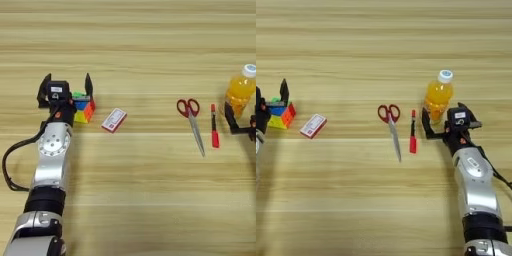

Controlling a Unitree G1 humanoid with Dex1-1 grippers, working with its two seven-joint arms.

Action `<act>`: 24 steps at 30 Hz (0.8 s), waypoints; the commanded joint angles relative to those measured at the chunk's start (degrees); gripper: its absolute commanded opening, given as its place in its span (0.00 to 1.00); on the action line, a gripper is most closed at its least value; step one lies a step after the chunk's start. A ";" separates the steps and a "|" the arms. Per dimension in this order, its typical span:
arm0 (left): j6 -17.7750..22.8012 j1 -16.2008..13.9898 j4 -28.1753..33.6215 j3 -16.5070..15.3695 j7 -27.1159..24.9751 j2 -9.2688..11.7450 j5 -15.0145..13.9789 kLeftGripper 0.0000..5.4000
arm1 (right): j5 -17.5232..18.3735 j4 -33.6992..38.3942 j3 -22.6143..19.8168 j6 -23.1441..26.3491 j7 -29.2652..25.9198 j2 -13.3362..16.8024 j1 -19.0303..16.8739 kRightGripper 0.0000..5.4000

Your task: Move the objects on the table

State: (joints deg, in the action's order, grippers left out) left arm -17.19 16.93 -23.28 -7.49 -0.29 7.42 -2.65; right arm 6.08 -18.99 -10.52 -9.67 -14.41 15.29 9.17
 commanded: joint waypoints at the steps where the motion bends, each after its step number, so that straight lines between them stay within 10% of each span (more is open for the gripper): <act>1: 1.21 -0.64 1.12 0.37 0.36 -0.32 0.58 1.00 | 0.12 4.10 0.66 4.49 -0.58 0.95 -2.14 0.99; 24: 4.02 -2.17 5.56 0.85 0.75 -0.57 0.68 1.00 | 7.42 28.76 3.54 29.67 -9.66 4.55 -11.50 0.99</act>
State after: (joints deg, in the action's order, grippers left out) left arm -14.07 15.13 -18.31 -6.75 0.17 6.92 -2.56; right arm 12.48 7.26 -8.12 18.02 -23.04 19.33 -1.43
